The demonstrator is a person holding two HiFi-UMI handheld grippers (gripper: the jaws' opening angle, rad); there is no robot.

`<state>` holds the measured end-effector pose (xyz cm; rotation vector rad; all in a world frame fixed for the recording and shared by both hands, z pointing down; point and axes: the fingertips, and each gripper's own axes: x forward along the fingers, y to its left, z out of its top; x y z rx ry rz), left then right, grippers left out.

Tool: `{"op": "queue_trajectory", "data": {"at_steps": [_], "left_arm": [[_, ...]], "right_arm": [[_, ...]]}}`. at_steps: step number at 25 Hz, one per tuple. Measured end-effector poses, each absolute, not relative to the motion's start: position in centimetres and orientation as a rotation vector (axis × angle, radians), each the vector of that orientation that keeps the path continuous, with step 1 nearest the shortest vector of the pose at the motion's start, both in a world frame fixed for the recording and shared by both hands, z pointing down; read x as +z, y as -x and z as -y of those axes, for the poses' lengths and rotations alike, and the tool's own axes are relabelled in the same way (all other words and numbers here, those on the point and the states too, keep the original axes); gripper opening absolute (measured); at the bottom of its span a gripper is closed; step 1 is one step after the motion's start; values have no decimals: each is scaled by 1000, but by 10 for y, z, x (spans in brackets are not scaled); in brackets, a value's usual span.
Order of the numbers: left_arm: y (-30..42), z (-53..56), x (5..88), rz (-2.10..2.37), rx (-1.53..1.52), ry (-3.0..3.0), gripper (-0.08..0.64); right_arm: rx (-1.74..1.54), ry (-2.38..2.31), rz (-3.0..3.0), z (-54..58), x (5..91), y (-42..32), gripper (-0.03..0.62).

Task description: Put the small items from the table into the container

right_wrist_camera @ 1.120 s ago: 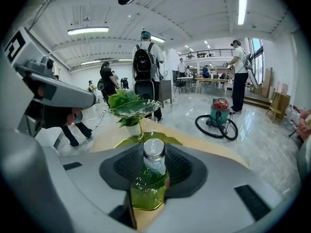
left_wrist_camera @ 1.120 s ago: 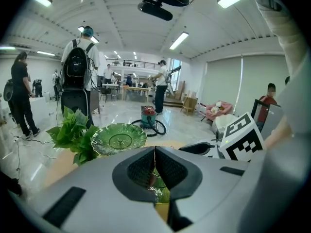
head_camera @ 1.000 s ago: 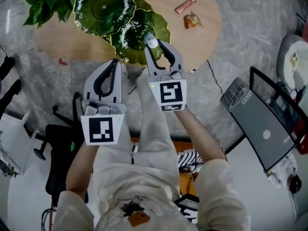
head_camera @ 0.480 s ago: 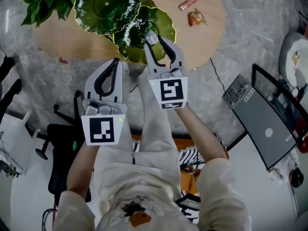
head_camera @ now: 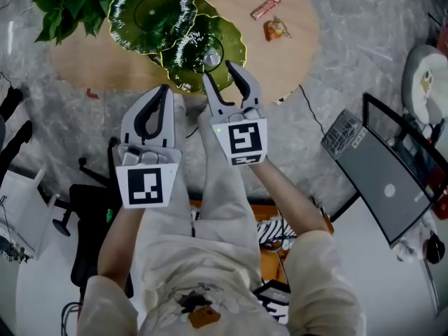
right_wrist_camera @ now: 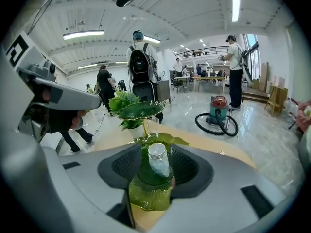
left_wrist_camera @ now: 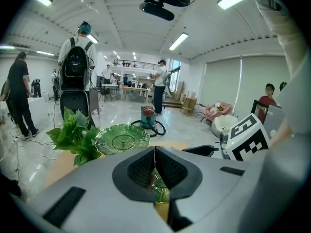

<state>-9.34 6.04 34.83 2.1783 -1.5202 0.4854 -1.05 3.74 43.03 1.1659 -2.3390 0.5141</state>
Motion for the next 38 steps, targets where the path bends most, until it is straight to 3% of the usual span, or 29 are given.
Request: {"op": "queue_trajectory", "data": {"at_steps": [17,28,38], "left_arm": [[12,-63,307,1441,520,-2314,8],[-51,-62,315,1338,517,-2332,9],[-79,-46,354,1333,568,-2281,9]], "right_arm": [[504,-1390,2344,-49,361,-74,165],[540,-1495,2248,-44,387,-154,164],[587,-1405,2217,-10,448,-185,166]]}}
